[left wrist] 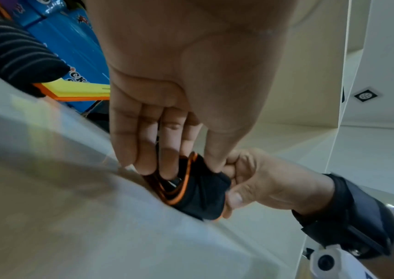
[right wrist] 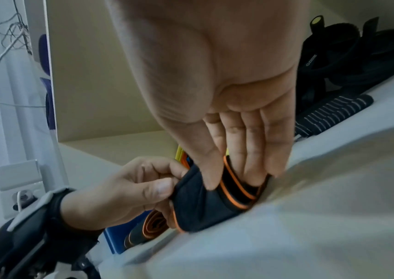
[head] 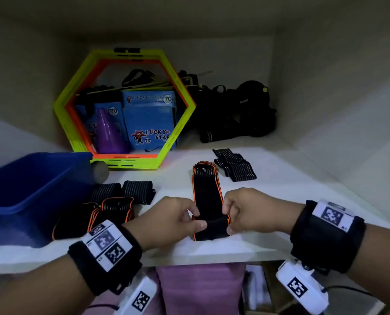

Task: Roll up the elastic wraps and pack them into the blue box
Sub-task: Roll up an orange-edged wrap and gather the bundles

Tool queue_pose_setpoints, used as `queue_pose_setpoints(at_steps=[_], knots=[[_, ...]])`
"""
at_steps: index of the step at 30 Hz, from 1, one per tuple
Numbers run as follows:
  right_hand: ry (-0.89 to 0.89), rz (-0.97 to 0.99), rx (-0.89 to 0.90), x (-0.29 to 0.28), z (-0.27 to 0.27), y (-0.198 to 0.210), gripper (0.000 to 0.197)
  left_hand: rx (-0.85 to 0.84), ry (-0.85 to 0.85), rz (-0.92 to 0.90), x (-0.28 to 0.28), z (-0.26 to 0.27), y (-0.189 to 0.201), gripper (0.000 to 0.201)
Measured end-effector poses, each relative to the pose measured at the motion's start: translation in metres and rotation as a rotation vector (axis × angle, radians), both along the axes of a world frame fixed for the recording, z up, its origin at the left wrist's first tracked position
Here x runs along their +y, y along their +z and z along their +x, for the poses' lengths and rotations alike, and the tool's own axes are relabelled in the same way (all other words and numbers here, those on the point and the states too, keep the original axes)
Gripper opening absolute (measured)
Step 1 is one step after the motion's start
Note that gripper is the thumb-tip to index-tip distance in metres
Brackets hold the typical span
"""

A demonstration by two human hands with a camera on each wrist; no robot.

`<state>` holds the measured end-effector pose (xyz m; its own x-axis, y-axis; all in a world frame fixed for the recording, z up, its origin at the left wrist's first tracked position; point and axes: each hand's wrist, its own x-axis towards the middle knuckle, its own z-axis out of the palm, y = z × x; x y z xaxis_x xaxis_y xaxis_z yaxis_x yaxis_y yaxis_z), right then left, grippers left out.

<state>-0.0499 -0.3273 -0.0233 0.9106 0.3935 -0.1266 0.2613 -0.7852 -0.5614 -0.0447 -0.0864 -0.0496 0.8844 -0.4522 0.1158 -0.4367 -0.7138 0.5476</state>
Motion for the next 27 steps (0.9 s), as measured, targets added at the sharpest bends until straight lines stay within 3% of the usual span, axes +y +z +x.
queue_pose_setpoints(at_steps=[3, 6, 11, 14, 16, 17, 19, 20, 24, 26, 27], knots=[[-0.013, 0.037, 0.083, -0.010, 0.013, 0.014, 0.039, 0.019, 0.076, -0.065, 0.003, 0.020, 0.014, 0.031], [-0.168, 0.210, 0.179, -0.022, 0.047, 0.023, 0.039, 0.128, 0.188, -0.197, -0.002, 0.056, 0.026, 0.034], [-0.302, 0.239, 0.358, -0.023, 0.102, 0.021, 0.006, 0.281, 0.322, -0.148, -0.023, 0.110, 0.034, 0.038], [-0.351, 0.182, 0.378, -0.012, 0.125, 0.018, 0.018, 0.260, 0.382, -0.052, -0.039, 0.129, 0.032, 0.023], [-0.354, 0.166, 0.375, -0.007, 0.138, 0.012, 0.034, 0.311, 0.404, -0.104, -0.043, 0.141, 0.028, 0.021], [-0.362, 0.180, 0.386, -0.005, 0.145, 0.010, 0.036, 0.377, 0.393, -0.038, -0.045, 0.145, 0.029, 0.022], [-0.364, 0.233, 0.392, 0.000, 0.152, 0.007, 0.031, 0.213, 0.359, 0.285, -0.044, 0.153, 0.021, 0.026], [-0.371, 0.261, 0.413, 0.003, 0.153, 0.007, 0.027, 0.190, 0.388, 0.313, -0.045, 0.159, 0.022, 0.027], [-0.367, 0.300, 0.479, 0.005, 0.163, 0.003, 0.025, 0.236, 0.405, 0.137, -0.050, 0.170, 0.018, 0.018], [-0.391, 0.332, 0.470, 0.002, 0.169, 0.002, 0.019, 0.473, 0.421, -0.190, -0.051, 0.170, 0.020, 0.014], [-0.403, 0.348, 0.458, 0.000, 0.172, 0.001, 0.019, 0.435, 0.442, -0.256, -0.051, 0.171, 0.018, 0.012]])
